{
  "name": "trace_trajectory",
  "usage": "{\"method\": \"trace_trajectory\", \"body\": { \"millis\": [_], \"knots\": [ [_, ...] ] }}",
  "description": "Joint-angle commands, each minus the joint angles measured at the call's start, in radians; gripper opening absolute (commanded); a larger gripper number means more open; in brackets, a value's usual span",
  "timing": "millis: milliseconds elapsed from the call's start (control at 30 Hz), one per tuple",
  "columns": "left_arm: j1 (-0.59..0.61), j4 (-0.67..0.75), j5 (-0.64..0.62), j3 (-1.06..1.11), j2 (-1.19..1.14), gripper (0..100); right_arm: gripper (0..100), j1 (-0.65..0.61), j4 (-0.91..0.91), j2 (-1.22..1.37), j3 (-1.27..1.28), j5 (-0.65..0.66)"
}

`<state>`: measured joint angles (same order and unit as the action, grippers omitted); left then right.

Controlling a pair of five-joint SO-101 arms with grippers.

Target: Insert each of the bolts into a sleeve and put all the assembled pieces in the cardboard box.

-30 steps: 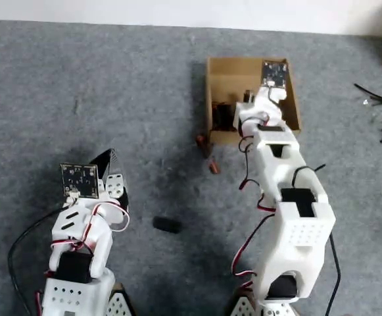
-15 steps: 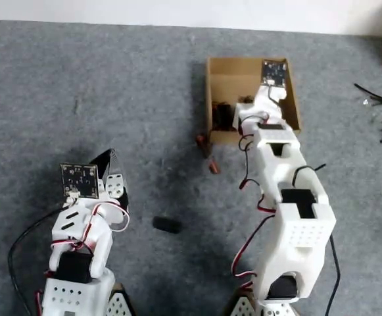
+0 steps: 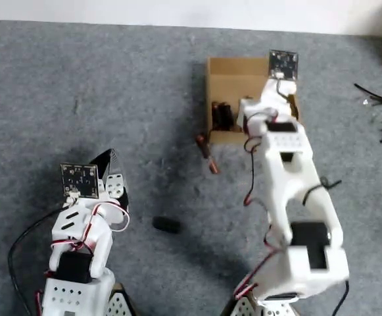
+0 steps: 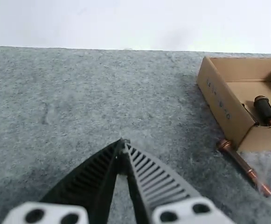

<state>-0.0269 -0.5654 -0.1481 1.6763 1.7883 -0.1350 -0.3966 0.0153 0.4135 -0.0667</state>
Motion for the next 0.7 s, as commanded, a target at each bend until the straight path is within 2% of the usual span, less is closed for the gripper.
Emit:
{"method": "trace_trajectory", "body": {
  "millis": [0,67,200,367,533,667],
  "knots": [
    [0.012,0.002,0.006,0.019,0.002,1,26.1,-0.071,-0.005,-0.202,0.143,-0.002],
    [0.012,0.002,0.006,0.019,0.002,1,26.1,-0.113,-0.005,-0.292,0.246,0.025],
    [0.016,0.002,0.006,0.019,0.002,1,26.1,-0.255,-0.005,-0.483,0.446,0.164],
    [0.139,0.038,0.0,0.019,0.004,1,26.1,-0.478,-0.007,-0.7,0.688,0.298],
    [0.174,0.055,0.0,0.019,0.004,1,26.0,-0.63,-0.015,-0.826,0.849,0.319],
    [0.174,0.055,0.0,0.019,0.004,1,26.0,-0.716,-0.105,-0.839,0.892,0.321]
  ]
}}
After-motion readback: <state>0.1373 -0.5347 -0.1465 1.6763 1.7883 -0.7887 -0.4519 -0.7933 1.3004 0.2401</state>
